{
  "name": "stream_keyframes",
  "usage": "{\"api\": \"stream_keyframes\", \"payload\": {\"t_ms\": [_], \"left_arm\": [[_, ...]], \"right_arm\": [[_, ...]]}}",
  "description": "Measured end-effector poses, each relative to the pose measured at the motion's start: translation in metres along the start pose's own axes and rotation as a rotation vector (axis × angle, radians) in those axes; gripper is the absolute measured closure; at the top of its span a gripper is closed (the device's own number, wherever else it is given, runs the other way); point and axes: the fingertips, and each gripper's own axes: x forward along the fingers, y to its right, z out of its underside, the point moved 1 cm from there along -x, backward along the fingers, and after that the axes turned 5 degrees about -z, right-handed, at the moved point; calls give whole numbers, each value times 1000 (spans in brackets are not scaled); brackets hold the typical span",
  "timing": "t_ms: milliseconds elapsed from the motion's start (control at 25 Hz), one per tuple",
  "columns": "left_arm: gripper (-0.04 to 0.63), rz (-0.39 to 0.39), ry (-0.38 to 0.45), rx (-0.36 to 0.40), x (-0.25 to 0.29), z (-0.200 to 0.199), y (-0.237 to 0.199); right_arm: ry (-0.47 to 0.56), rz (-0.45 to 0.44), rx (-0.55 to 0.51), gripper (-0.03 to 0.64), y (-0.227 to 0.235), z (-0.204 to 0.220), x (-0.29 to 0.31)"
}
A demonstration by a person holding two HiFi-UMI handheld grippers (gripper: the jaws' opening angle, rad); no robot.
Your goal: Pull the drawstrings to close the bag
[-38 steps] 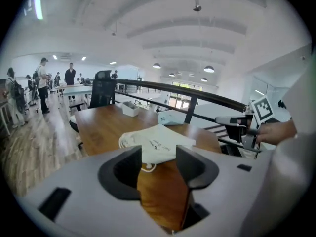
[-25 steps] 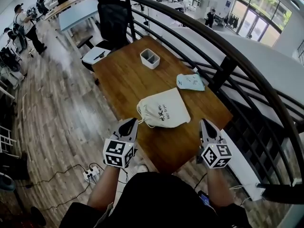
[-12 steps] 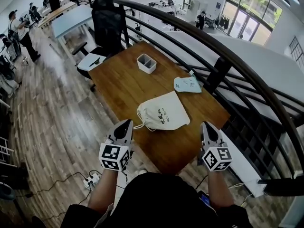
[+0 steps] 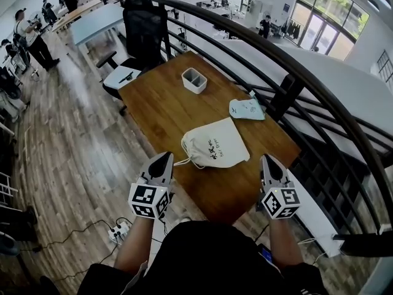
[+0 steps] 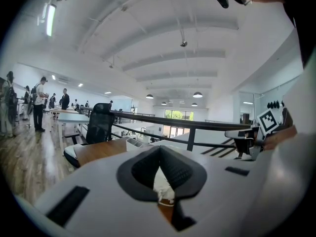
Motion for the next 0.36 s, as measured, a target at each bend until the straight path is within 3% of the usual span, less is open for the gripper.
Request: {"api": "stream_keyframes", "payload": {"t_ms": [360], "left_arm": [[580,-5,9,0,-1,-8,4]], "right_arm": [[1,-6,0,624,1,-4,-1]]}}
